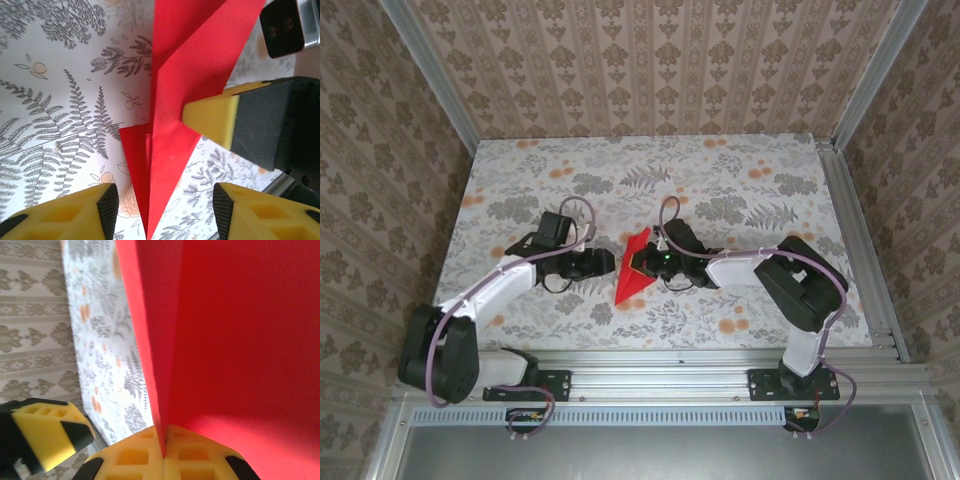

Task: Fold a paper plane with a square sheet of paper (pick it up from the middle)
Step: Turn over the paper at the center of the table.

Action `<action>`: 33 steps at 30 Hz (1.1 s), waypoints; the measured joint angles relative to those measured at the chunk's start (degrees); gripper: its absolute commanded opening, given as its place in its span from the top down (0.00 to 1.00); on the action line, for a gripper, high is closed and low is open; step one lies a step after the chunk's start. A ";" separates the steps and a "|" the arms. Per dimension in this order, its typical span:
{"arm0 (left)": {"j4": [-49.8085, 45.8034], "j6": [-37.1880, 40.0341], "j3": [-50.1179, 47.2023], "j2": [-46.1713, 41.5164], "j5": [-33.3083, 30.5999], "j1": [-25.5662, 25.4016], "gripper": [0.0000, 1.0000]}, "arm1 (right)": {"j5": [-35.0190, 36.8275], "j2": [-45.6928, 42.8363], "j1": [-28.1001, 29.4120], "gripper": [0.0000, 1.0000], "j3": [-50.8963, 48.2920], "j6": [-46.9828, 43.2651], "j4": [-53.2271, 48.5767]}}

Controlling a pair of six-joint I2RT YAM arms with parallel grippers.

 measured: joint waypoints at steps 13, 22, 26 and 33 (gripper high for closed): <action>6.47 -12.96 -1.70 -10.84 8.68 1.75 0.32 | -5.49 -7.21 -4.35 0.95 1.25 7.13 7.28; 12.59 -20.85 -2.16 -12.55 12.96 1.62 0.36 | -7.19 -9.22 -4.81 0.95 3.37 10.95 10.95; 15.23 -23.74 -2.16 -13.03 14.38 1.57 0.47 | -7.80 -9.22 -4.81 0.95 3.37 12.37 12.26; 16.50 -25.07 -2.12 -12.07 16.15 1.57 0.62 | -8.22 -9.33 -4.81 0.95 3.37 13.77 13.35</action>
